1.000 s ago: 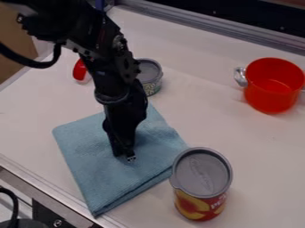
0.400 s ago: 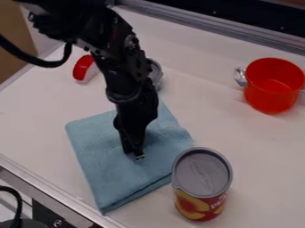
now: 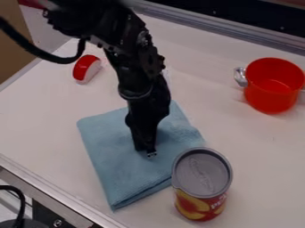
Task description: Move the cloth in the middle
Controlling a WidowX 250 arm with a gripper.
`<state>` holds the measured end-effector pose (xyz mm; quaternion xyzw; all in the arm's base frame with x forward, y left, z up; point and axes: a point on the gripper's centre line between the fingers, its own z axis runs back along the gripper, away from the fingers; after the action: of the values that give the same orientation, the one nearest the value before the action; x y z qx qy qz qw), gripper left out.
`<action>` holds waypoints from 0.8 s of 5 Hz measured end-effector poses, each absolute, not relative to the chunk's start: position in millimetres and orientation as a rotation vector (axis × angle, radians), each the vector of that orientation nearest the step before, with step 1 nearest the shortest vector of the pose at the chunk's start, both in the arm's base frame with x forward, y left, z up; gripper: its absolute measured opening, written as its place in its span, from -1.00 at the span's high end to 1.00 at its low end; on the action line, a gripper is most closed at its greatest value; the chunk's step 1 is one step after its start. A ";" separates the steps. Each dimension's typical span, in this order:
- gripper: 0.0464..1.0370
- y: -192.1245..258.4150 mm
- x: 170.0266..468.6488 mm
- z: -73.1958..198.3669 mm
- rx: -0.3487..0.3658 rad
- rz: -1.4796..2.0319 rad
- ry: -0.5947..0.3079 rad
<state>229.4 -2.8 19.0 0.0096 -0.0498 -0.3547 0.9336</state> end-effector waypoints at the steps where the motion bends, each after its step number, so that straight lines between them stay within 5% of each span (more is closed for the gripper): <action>1: 0.99 -10.1 236.6 23.6 0.020 -0.719 -0.121; 4: 0.99 -35.8 255.8 20.9 0.038 -0.734 -0.159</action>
<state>255.8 -35.8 20.9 0.0185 -0.0775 -0.3586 0.9301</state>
